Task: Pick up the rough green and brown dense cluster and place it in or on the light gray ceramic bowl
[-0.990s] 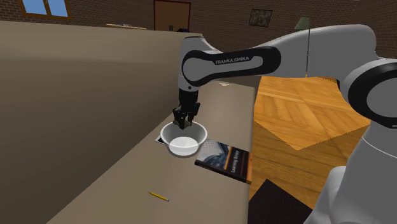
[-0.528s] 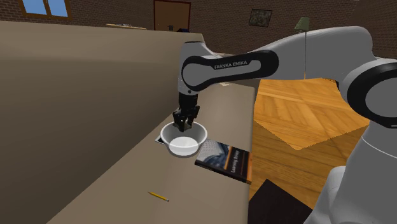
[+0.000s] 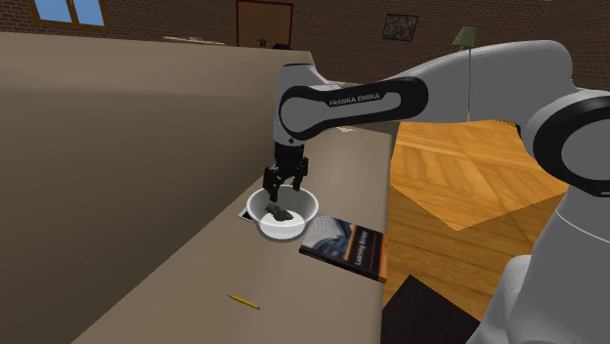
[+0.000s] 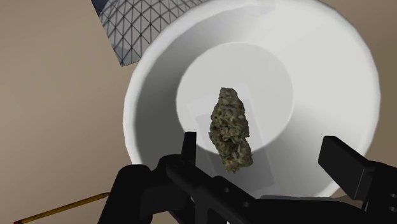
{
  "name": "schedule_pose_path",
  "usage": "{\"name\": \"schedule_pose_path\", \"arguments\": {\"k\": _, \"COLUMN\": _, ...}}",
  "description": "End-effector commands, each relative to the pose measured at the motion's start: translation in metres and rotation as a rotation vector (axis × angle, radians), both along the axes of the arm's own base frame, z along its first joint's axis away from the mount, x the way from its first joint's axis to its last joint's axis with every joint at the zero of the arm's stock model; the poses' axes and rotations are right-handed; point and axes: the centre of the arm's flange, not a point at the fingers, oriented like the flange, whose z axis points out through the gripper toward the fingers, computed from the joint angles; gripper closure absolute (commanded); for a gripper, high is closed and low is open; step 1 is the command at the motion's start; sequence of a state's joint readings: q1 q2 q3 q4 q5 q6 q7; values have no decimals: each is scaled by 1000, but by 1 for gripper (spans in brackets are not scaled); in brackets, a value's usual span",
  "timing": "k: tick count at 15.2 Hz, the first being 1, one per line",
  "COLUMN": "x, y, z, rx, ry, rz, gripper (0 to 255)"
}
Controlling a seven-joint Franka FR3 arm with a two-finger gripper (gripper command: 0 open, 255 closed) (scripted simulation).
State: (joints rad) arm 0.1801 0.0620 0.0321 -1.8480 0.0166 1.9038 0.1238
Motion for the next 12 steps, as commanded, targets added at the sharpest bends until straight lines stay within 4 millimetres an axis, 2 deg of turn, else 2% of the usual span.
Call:
{"name": "schedule_pose_path", "arguments": {"k": 1, "x": 0, "y": 0, "z": 13, "rx": 0, "ry": 0, "rz": 0, "gripper": 0}}
{"name": "schedule_pose_path", "arguments": {"k": 4, "x": 0, "y": -1, "z": 50, "rx": 0, "ry": 0, "rz": 0, "gripper": 0}}
{"name": "schedule_pose_path", "arguments": {"k": 12, "x": 0, "y": -1, "z": 50, "rx": 0, "ry": 0, "rz": 0, "gripper": 0}}
